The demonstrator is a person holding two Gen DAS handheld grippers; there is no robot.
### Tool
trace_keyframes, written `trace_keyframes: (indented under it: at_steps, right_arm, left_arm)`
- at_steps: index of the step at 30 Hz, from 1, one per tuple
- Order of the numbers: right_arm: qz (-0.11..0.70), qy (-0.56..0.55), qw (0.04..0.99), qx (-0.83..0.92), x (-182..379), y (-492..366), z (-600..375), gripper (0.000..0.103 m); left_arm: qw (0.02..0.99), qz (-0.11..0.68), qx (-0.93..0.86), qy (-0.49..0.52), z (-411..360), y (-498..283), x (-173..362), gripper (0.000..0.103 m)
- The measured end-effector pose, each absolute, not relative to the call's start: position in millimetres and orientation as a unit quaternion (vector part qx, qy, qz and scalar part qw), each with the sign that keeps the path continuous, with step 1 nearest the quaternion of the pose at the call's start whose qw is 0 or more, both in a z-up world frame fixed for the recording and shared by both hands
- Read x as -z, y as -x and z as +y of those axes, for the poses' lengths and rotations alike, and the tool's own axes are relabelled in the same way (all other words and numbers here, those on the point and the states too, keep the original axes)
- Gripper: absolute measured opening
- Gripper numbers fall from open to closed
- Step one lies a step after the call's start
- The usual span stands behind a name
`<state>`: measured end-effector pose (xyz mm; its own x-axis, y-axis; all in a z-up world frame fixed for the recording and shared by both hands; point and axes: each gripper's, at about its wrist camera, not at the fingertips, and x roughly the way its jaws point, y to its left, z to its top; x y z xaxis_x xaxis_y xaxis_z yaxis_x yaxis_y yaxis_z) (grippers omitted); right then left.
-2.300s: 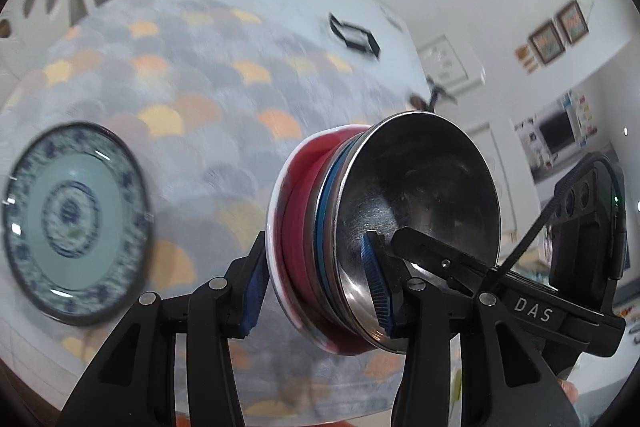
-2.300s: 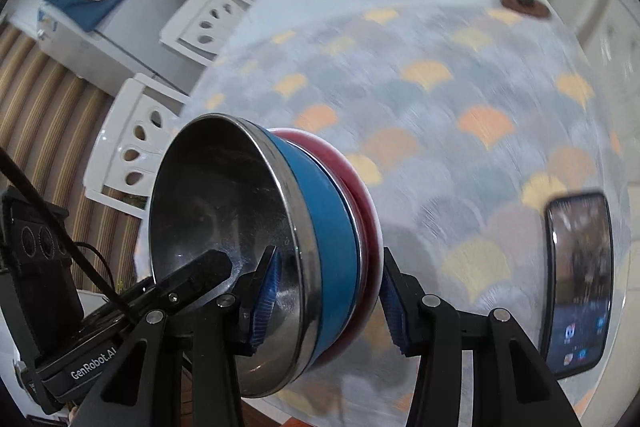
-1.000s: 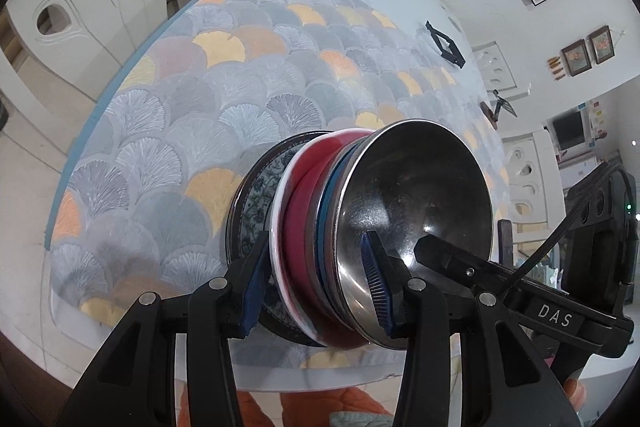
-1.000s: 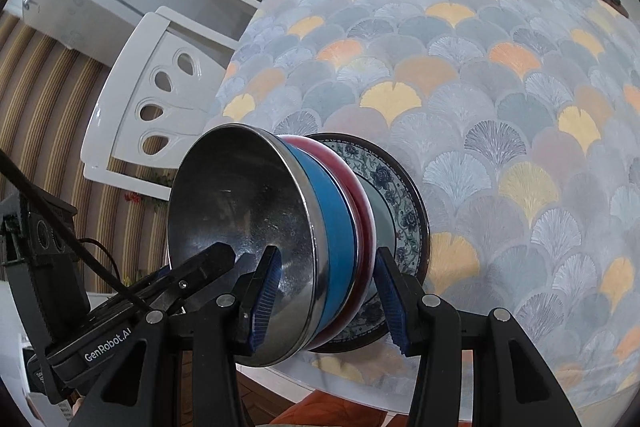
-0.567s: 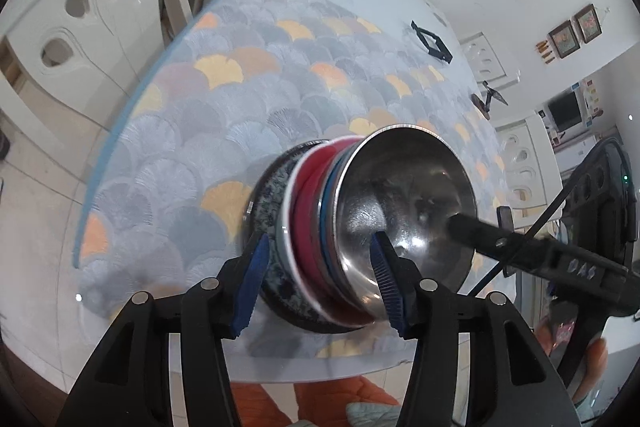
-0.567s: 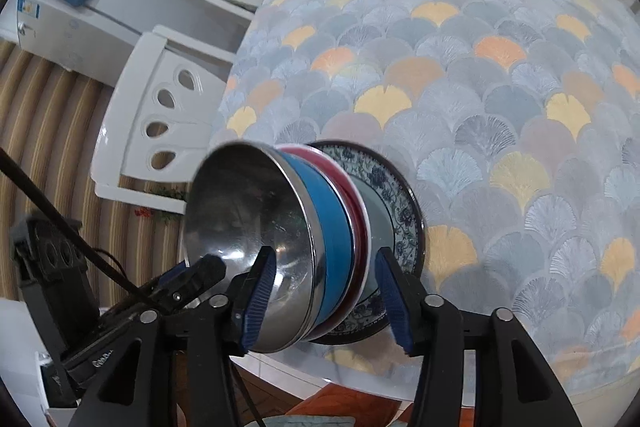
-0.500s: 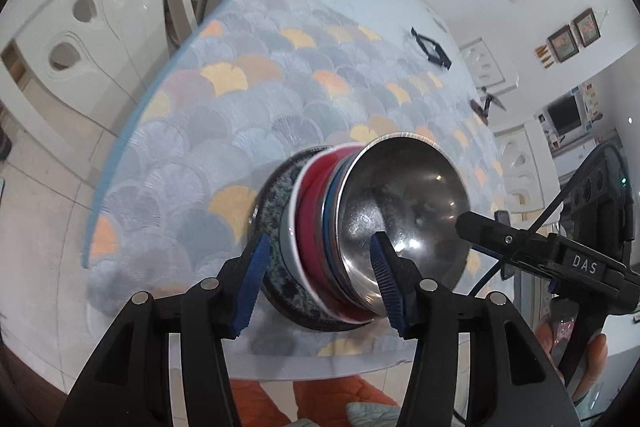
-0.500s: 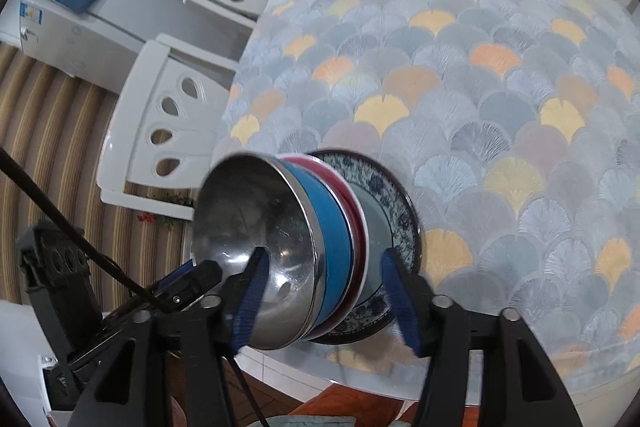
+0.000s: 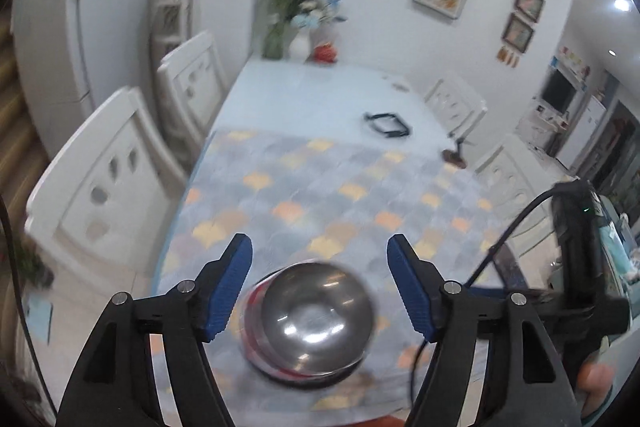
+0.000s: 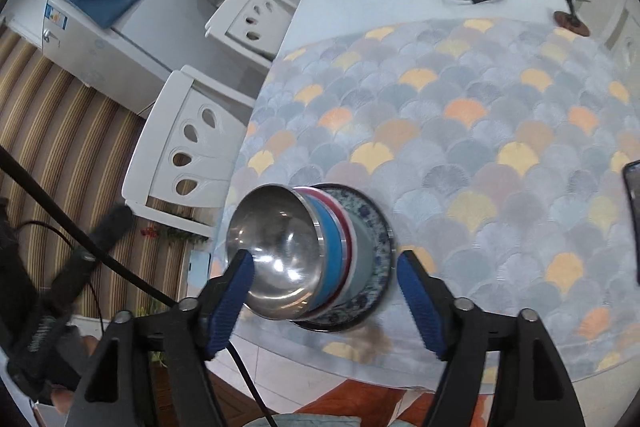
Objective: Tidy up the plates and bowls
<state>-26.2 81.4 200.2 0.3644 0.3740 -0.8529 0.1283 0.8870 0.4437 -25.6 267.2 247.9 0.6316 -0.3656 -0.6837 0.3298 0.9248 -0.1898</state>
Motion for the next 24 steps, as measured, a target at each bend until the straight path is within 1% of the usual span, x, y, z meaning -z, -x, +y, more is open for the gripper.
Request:
trace_keyframes:
  at_steps: [6, 12, 17, 24]
  right_arm:
    - [0.562, -0.229, 0.791, -0.070, -207.9, 41.5, 39.1, 0.073]
    - [0.553, -0.232, 0.798, -0.064, -221.2, 54.7, -13.8, 0.074]
    - [0.552, -0.237, 0.796, -0.075, -223.9, 62.8, -48.0, 0.076]
    - [0.565, -0.204, 0.791, -0.116, -217.1, 74.6, -67.9, 0.076]
  left_arm:
    - [0.898, 0.380, 0.217, 0.040, 211.8, 30.7, -260.0, 0.068]
    - [0.901, 0.371, 0.221, 0.029, 155.6, 42.4, -272.7, 0.069]
    - [0.910, 0.360, 0.203, 0.025, 115.8, 54.1, -282.4, 0.079]
    - [0.920, 0.362, 0.150, 0.012, 77.9, 73.0, -281.8, 0.081]
